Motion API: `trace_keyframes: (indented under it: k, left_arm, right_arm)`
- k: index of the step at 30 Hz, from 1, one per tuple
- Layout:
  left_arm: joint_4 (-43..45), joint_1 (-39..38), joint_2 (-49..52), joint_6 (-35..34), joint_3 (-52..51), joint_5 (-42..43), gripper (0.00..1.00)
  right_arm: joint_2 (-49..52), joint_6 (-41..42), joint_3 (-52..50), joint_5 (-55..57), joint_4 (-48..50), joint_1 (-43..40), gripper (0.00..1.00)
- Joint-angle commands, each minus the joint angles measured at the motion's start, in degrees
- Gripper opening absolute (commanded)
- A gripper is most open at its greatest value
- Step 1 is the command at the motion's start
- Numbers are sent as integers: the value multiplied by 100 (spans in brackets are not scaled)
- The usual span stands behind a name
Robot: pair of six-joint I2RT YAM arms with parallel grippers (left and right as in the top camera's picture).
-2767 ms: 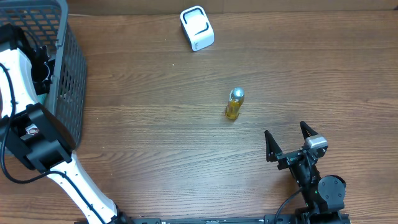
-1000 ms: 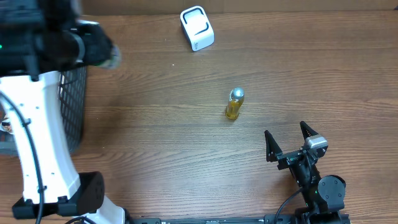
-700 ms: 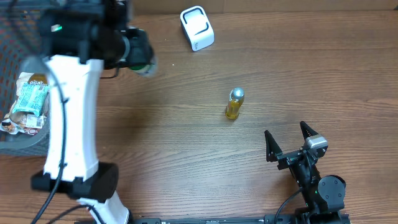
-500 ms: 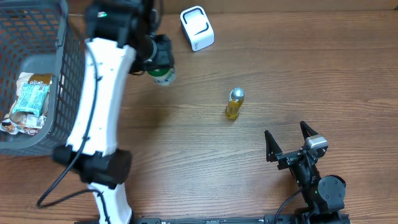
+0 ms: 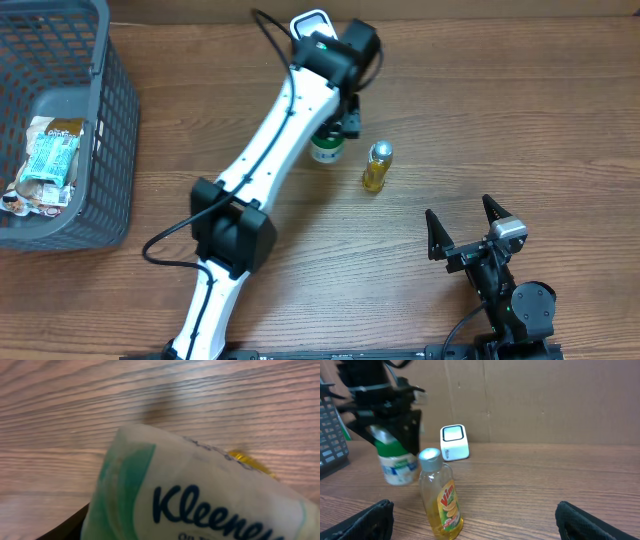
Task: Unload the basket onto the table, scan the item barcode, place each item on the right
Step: 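Carry the green-capped bottle toward the scanner beside the soap bottle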
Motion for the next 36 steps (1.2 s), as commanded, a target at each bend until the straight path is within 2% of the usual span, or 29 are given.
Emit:
trace_keyframes:
  k: [1, 15, 36]
  left_arm:
    - [186, -33, 28, -398, 50, -291, 31]
    - [326, -37, 31, -566, 42, -551, 30]
    - [-807, -61, -166, -345, 44, -706, 20]
  right_arm:
    - [-63, -9, -61, -31, 26, -13, 100]
    - [-63, -9, -61, -31, 24, -13, 100]
    - [-63, -9, -61, -31, 26, -13, 100]
